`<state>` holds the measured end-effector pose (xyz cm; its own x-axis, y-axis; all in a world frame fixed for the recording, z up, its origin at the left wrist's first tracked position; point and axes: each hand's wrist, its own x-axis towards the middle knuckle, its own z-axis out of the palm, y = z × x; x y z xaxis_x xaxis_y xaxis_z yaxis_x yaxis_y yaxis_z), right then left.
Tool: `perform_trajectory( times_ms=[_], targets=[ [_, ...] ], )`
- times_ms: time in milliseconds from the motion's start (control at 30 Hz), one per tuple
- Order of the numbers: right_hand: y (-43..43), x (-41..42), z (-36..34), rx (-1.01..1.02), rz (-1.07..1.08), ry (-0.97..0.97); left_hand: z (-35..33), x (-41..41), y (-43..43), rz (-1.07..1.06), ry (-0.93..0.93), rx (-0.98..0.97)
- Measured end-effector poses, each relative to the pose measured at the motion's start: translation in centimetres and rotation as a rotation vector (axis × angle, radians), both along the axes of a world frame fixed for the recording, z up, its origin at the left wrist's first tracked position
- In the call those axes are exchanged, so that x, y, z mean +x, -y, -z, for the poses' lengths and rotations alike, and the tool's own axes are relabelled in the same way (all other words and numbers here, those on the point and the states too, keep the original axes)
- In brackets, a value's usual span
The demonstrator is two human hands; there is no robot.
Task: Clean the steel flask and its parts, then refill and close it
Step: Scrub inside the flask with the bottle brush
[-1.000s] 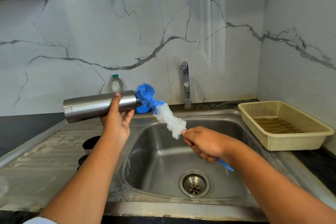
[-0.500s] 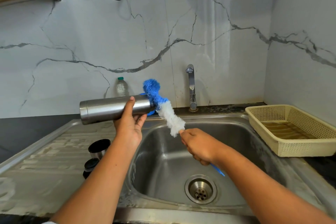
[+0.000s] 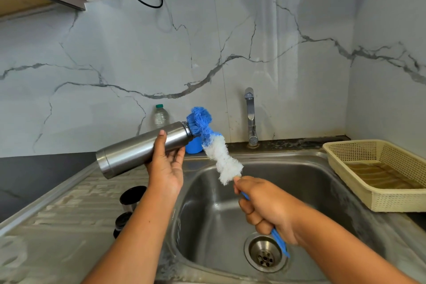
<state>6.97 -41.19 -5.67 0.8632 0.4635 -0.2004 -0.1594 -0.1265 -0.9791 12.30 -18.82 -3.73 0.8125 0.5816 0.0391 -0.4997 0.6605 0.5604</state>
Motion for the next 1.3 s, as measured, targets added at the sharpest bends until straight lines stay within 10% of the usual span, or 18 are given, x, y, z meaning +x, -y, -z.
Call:
perform_trajectory(
  times_ms=[1300],
  targets=[
    [1.0,1.1,-0.8,0.122,0.011,-0.185,0.2,0.1,2.3,0.1,0.029,0.075]
  ],
)
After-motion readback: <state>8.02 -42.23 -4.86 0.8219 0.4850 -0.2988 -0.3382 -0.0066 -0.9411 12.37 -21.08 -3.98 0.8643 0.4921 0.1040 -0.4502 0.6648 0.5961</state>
